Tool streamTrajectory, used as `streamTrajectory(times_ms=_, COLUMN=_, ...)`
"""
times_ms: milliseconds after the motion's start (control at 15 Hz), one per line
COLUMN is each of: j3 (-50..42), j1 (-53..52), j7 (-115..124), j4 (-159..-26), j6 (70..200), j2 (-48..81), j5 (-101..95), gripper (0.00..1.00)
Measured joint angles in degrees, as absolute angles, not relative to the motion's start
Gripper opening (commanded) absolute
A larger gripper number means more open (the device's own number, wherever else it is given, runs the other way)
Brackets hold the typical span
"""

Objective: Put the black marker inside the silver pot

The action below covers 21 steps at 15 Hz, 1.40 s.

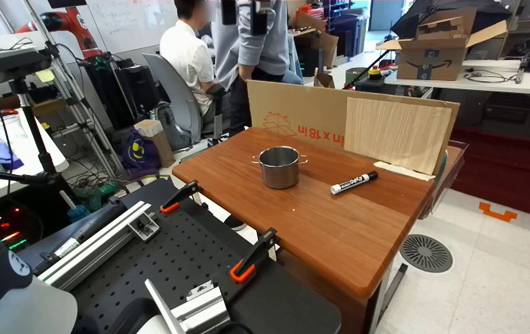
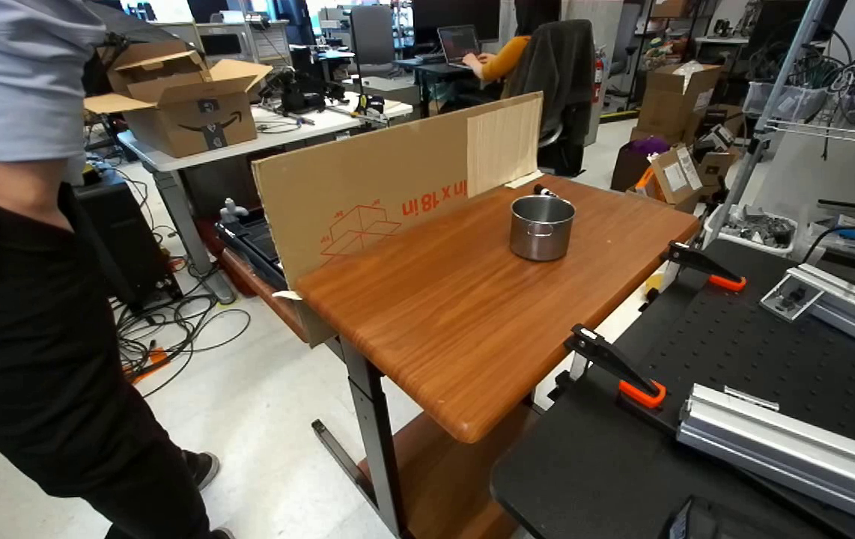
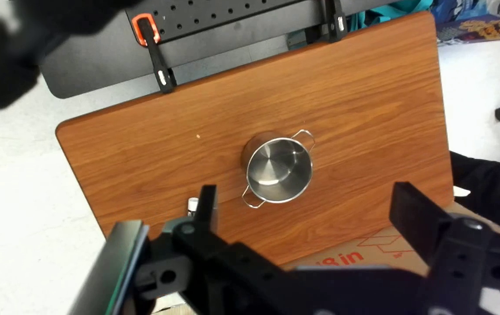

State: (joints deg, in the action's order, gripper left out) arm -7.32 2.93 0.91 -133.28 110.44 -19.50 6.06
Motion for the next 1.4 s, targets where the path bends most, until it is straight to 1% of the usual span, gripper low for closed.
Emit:
streamTrajectory(times_ms=267, j3=-7.5, j1=3.1, j7=1.3, j4=-131.7, j6=118.9, j2=-10.0, j5=7.1, gripper=1.0)
streamTrajectory(times_ms=667, j3=-7.7, j1=4.8, j7=1.8, j4=-122.4, j6=125.3, j2=7.6, j5=8.4, gripper=1.0)
streamTrajectory(times_ms=933, j3=-7.7, j1=5.6, j7=2.7, j4=-116.3, j6=125.9, j2=16.4, j5=8.4, gripper=1.0)
streamTrajectory(times_ms=1400, j3=-7.7, j1=8.3, j7=2.8, j4=-108.4, j6=125.9, j2=26.9, j5=8.9, gripper=1.0)
